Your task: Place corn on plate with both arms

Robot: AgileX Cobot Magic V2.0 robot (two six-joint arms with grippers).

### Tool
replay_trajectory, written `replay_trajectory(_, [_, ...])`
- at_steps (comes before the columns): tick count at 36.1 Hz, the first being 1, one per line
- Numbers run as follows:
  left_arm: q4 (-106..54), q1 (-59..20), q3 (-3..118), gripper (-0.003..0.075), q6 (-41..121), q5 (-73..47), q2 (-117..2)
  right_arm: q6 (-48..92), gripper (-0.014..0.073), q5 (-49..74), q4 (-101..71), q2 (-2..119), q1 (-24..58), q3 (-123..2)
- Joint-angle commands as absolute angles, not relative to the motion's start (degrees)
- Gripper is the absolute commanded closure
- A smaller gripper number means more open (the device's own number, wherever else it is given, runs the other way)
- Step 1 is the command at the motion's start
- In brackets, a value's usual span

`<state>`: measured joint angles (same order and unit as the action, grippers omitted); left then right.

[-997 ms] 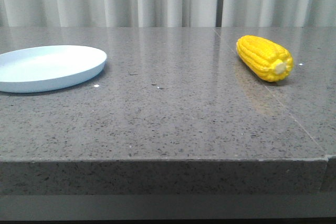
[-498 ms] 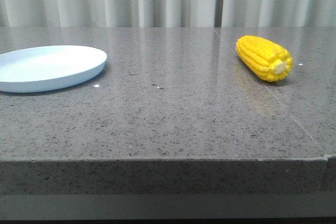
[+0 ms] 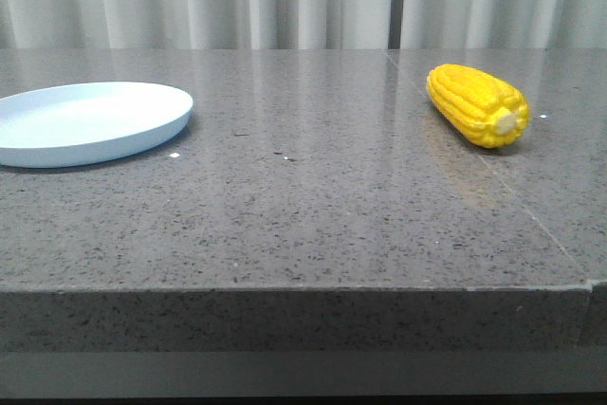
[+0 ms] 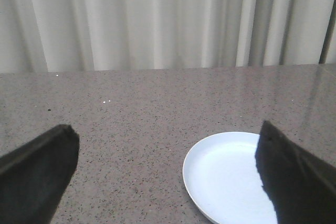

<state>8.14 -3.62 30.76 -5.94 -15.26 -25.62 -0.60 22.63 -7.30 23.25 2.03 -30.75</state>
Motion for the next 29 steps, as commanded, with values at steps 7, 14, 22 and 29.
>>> replay_trajectory(7, [8.2,-3.4,32.8,0.0106,-6.0,-9.9,-26.3,0.0,-0.0054,17.5,-7.2,23.9,1.8,-32.7])
replay_trajectory(14, [7.9,-3.6,33.2,0.0122,-6.0,-8.8,-28.2,0.0,-0.0054,17.5,-7.2,23.9,1.8,-32.7])
replay_trajectory(22, [7.2,-3.7,42.3,0.0122,-6.0,-12.4,-42.2,0.0,-0.0054,17.5,-7.2,23.9,1.8,-32.7])
replay_trajectory(29, [7.6,-10.0,52.3,0.0122,-6.0,-17.5,-54.3,0.0,-0.0054,17.5,-7.2,23.9,1.8,-32.7])
